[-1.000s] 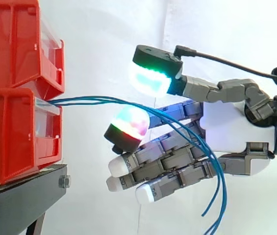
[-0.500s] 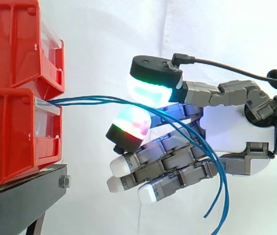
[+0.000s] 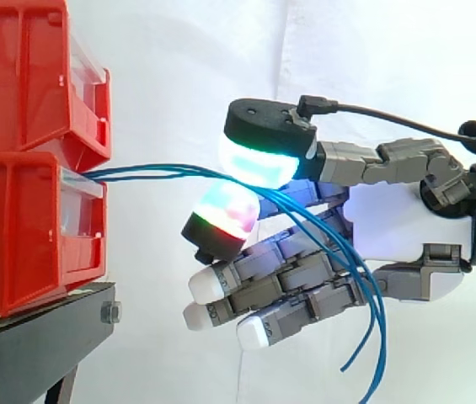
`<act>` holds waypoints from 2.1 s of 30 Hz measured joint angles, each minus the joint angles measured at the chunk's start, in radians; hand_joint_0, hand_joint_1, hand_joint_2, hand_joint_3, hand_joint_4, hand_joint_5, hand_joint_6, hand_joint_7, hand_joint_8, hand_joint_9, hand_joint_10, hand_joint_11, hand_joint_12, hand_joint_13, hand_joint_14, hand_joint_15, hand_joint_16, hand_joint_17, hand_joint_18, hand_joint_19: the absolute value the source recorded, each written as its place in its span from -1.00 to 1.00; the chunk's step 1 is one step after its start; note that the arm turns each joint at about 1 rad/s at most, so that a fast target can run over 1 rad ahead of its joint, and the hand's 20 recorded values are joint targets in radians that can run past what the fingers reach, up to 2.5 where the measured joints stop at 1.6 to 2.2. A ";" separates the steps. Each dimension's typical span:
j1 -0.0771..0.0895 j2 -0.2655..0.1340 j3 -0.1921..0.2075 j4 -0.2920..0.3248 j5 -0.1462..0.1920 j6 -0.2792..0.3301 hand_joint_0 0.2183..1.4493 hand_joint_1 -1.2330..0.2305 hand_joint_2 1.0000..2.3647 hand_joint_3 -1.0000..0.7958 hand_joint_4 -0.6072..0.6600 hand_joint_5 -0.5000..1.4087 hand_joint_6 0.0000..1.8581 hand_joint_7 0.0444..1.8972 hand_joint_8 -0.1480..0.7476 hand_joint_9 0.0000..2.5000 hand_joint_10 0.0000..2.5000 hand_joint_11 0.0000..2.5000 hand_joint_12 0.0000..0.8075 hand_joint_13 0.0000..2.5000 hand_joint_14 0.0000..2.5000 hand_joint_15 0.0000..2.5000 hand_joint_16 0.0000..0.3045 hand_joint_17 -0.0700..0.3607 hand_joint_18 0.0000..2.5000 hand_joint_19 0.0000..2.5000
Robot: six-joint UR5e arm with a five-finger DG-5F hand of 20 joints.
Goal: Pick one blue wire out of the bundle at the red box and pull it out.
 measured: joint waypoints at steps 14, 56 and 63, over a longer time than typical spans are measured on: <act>0.000 0.000 0.000 0.000 0.000 0.000 -0.43 -0.57 -1.00 -0.44 0.45 -0.70 -0.10 -0.07 0.12 -0.50 -0.99 -0.65 0.12 -0.60 -1.00 -0.89 -0.60 -0.03 -0.44 -0.78; -0.001 0.000 0.000 0.000 0.003 0.004 -0.59 -0.21 -1.00 -0.44 0.45 -0.63 -0.15 0.07 0.24 -0.40 -0.99 -0.66 0.22 -0.58 -1.00 -0.87 -0.55 0.04 -0.42 -0.74; 0.000 0.000 0.000 0.000 0.004 0.001 -0.51 0.02 -1.00 -0.44 0.38 -0.61 -0.19 0.14 0.23 -0.37 -0.99 -0.66 0.19 -0.59 -1.00 -0.86 -0.57 0.01 -0.45 -0.70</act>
